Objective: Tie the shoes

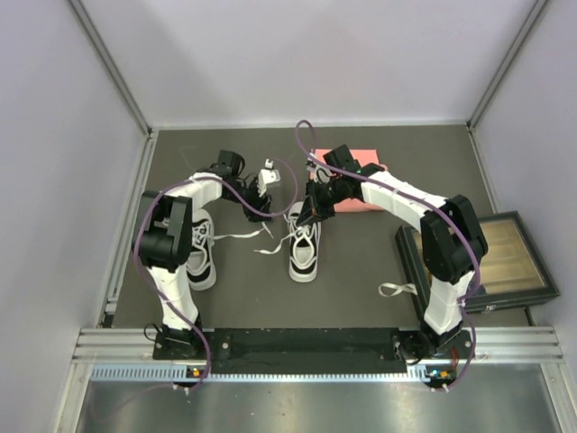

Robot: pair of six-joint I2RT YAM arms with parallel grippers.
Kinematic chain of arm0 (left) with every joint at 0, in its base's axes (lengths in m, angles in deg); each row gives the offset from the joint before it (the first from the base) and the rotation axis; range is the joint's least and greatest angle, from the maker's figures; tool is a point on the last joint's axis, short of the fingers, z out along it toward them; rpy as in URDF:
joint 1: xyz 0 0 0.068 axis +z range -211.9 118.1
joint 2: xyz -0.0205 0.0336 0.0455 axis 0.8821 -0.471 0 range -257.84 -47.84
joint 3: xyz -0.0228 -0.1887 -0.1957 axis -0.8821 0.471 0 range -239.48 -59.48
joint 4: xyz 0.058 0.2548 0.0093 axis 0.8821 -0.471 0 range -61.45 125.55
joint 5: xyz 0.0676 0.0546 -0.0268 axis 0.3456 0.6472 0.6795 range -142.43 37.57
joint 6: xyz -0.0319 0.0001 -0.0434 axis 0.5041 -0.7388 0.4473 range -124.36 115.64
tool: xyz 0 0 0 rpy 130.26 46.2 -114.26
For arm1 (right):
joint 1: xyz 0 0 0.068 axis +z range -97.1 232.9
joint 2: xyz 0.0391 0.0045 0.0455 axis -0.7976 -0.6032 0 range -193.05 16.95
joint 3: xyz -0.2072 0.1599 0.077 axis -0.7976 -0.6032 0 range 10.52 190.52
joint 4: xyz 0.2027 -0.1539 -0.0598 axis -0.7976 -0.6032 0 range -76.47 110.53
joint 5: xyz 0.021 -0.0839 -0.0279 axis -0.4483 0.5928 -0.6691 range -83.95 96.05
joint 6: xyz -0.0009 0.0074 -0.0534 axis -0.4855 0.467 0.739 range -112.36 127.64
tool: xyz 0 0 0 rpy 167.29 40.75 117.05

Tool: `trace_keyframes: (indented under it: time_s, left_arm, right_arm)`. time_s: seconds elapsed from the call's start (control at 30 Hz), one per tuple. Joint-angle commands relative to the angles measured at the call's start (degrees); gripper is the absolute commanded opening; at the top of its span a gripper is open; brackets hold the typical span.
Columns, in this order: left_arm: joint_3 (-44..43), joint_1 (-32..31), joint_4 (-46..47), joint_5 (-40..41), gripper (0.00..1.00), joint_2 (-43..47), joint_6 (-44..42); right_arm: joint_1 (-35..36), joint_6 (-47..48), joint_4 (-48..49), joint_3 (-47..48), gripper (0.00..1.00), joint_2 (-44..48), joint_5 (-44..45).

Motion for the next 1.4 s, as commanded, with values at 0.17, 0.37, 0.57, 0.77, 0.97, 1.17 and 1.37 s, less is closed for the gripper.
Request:
trace_keyframes:
  time_s: [0.17,0.37,0.57,0.77,0.97,1.17,1.37]
  left_arm:
    - [-2.8,-1.2,-4.7,-4.7,0.46,-2.0,-10.1]
    - [-0.8,-1.7,-0.5,-1.2,0.46,-2.1,-8.6]
    - [1.0,-2.2,3.9,1.5,0.41,-1.9,-7.7]
    - [2.7,-2.6,6.1,2.9,0.36,-1.9,-6.9]
    - [5.5,-2.5,7.7,1.2,0.01,1.6,-7.5]
    - [11.0,-2.1,9.8,-1.0,0.00,9.5,-6.4]
    - [16.3,-1.8,9.8,-3.0,0.00,17.8,-7.3]
  right_arm:
    - [-1.2,-0.4,0.0,1.0,0.00,0.0,0.6]
    - [-1.3,-0.3,0.3,1.2,0.00,-0.5,0.1]
    - [-1.3,-0.8,1.0,1.5,0.00,-0.8,0.0]
    - [-1.3,-1.4,1.3,1.9,0.00,-0.8,0.1]
    - [-1.4,-1.8,1.8,2.6,0.00,-0.9,0.4]
    - [-1.4,-2.3,2.2,3.1,0.00,-0.8,1.2]
    - [-1.3,-3.0,2.7,3.2,0.00,-0.8,1.7]
